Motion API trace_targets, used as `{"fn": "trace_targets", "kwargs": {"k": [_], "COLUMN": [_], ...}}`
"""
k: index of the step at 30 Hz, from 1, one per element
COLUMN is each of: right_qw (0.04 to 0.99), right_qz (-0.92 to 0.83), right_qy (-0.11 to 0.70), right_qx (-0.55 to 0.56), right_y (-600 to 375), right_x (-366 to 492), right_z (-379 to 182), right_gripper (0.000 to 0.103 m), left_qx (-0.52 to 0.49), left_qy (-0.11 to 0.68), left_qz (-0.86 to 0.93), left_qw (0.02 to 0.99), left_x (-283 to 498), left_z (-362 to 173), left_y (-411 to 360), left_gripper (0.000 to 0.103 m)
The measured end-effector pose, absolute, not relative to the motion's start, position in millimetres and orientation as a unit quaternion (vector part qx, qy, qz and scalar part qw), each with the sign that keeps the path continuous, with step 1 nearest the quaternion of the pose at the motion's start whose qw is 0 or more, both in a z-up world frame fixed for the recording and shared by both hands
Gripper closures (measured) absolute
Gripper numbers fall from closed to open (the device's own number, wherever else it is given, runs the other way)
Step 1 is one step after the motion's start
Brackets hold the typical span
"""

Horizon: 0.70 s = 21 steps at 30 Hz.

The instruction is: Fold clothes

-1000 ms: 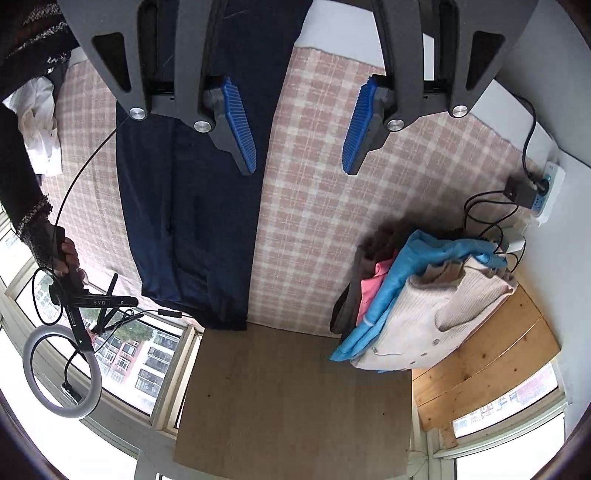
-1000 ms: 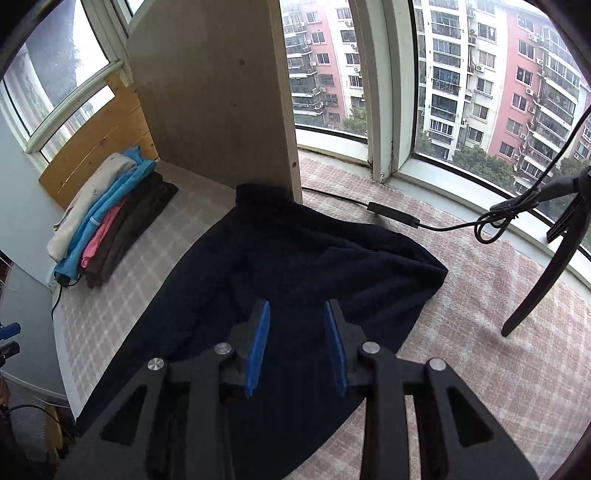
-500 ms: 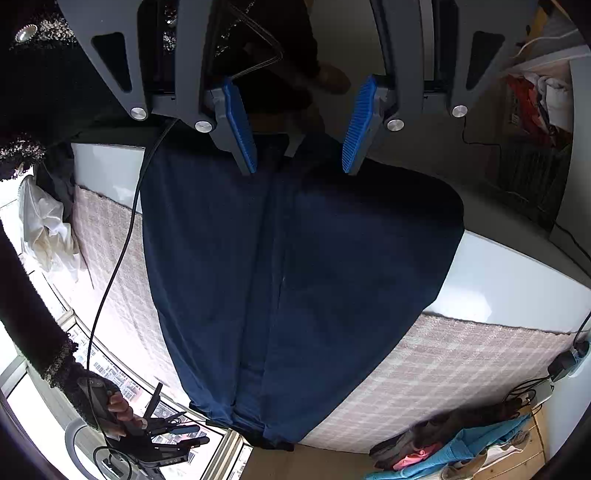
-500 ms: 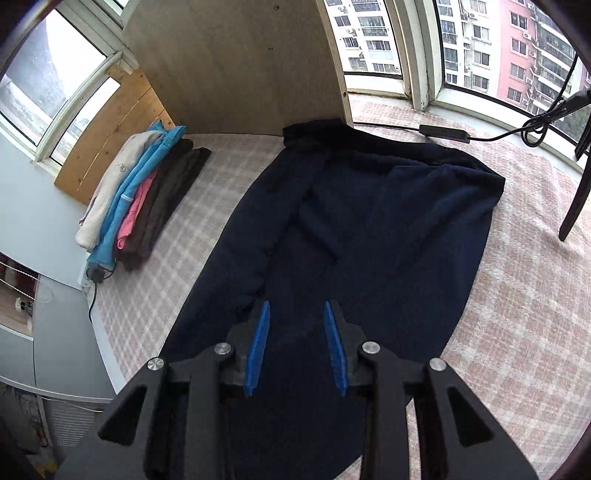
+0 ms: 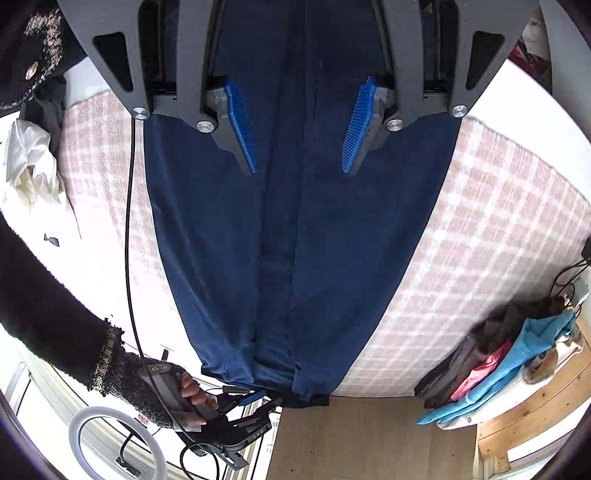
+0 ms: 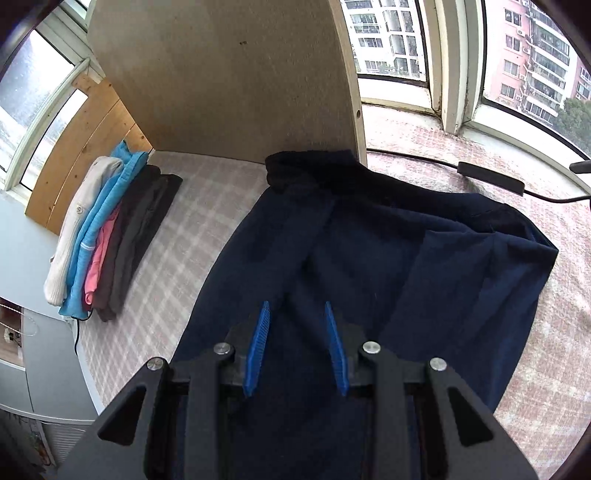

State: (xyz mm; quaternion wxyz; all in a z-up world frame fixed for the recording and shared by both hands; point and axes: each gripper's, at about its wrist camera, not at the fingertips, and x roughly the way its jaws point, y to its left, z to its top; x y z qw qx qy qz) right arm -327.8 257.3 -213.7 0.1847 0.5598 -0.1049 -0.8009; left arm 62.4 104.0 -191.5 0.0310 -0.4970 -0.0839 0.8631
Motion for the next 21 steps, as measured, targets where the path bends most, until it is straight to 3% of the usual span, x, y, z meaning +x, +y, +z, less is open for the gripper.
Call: {"fn": "trace_targets", "kwargs": {"k": [7, 13, 18, 20, 21], "right_qw": [0.187, 0.222, 0.24, 0.248, 0.251], "right_qz": [-0.793, -0.776, -0.78, -0.78, -0.781], "right_qy": [-0.098, -0.132, -0.111, -0.111, -0.11], "right_qx": [0.571, 0.575, 0.566, 0.563, 0.561], "right_y": [241.6, 242.0, 234.3, 233.2, 232.4], "right_x": [-380.8, -401.6, -406.3, -406.5, -406.1], "right_z": [-242.9, -258.3, -256.9, -256.8, -256.7], "right_gripper": [0.067, 0.067, 0.067, 0.067, 0.067], "left_qx": [-0.503, -0.503, -0.495, -0.492, -0.491], "left_qy": [-0.069, -0.076, -0.074, -0.091, -0.099], "left_qz": [0.861, 0.86, 0.865, 0.865, 0.865], "left_qw": [0.042, 0.037, 0.028, 0.025, 0.02], "left_x": [-47.3, -103.3, -128.7, -134.6, -136.6], "left_z": [-221.4, -235.2, -238.2, -239.2, -239.4], "left_y": [115.2, 122.2, 120.9, 116.2, 113.2], "left_gripper": [0.058, 0.057, 0.057, 0.061, 0.073]}}
